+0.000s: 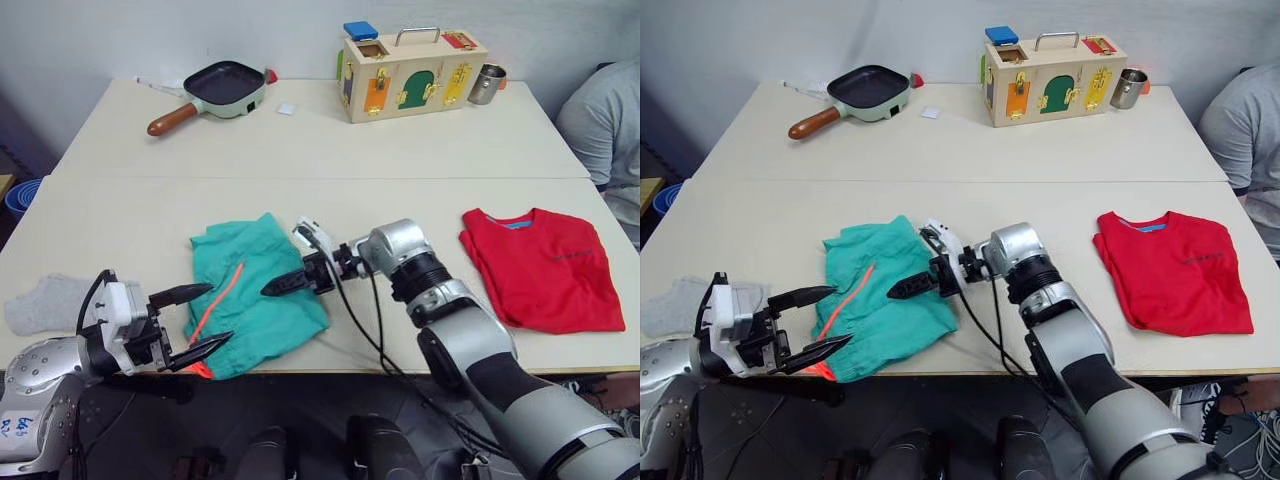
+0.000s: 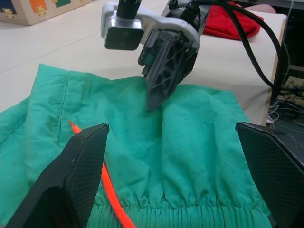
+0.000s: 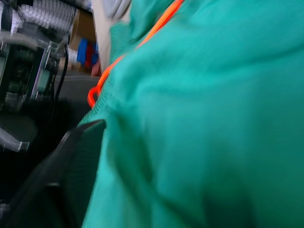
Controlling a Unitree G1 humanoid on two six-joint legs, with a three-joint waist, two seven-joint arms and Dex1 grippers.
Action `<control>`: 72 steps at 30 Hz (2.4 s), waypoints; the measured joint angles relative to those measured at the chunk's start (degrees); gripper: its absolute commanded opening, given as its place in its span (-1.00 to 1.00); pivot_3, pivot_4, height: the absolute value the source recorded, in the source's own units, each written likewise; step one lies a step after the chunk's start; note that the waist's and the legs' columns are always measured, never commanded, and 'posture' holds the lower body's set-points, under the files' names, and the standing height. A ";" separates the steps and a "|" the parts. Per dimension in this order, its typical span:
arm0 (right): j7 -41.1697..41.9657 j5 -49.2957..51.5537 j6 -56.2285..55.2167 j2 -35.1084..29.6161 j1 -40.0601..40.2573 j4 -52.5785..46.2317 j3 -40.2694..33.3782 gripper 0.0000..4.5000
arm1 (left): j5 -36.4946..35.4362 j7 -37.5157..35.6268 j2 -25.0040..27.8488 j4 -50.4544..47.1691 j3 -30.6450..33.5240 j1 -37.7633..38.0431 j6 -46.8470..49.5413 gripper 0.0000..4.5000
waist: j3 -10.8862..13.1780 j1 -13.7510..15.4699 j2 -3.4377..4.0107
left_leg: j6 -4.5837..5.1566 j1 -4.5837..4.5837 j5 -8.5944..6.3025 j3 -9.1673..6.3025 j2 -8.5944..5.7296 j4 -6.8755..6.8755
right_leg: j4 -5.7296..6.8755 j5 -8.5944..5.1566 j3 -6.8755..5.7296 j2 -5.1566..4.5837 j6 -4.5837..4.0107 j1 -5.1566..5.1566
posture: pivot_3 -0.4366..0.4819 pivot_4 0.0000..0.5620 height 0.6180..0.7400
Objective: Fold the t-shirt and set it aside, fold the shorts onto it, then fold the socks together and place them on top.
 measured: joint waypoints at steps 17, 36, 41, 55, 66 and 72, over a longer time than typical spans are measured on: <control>0.70 7.04 15.26 -24.50 1.15 -20.98 -4.70 -0.99 | 2.31 2.18 -1.79 1.14 -3.24 -2.64 -1.91 1.00 | 0.02 1.18 0.03 | 0.19 -0.24 -0.17 -0.05 -0.08 0.03 | -0.22 0.01 -0.04 -0.09 -0.02 -0.11 | -0.05 -0.47 1.00; 22.77 -6.68 -14.98 -62.21 3.26 -0.55 6.01 -0.99 | 4.40 -0.19 -3.02 7.41 -10.32 -10.39 -3.50 1.00 | 0.46 2.42 0.64 | 0.19 -0.15 -0.10 0.27 -0.02 0.17 | -0.40 0.04 0.00 -0.02 0.03 -0.07 | -0.05 -0.47 1.00; 18.52 -14.06 -28.24 -64.36 1.50 10.83 6.23 -0.99 | 4.40 -0.40 -2.79 7.45 -10.35 -11.26 -2.99 1.00 | 0.50 2.58 0.70 | 0.18 -0.17 -0.10 0.28 -0.02 0.26 | -0.40 0.04 0.00 -0.01 0.03 -0.07 | -0.05 -0.47 1.00; 3.07 -22.27 -40.88 -64.43 2.37 22.27 2.13 -0.99 | 4.47 -2.10 -0.24 7.94 -10.15 -12.88 -1.20 1.00 | 0.62 2.56 0.88 | 0.20 -0.16 -0.06 0.33 0.00 0.45 | -0.30 0.04 0.03 0.03 0.03 0.00 | -0.05 -0.47 1.00; -4.42 -23.71 -46.03 -63.71 8.54 22.53 -1.39 0.06 | 4.36 -1.42 -0.05 7.42 -8.60 -12.31 0.65 1.00 | 0.63 2.58 0.91 | 0.23 -0.17 -0.04 0.30 0.01 0.72 | -0.17 0.03 0.02 0.06 0.04 0.08 | -0.05 -0.47 1.00; 5.92 -25.04 -60.42 -72.32 11.89 18.21 -1.42 0.92 | 3.95 -1.72 3.46 7.03 -4.33 -9.20 1.48 1.00 | 0.65 2.40 0.94 | 0.18 -0.15 -0.07 0.31 0.08 0.72 | -0.18 0.03 0.04 0.11 0.05 0.07 | -0.05 -0.47 1.00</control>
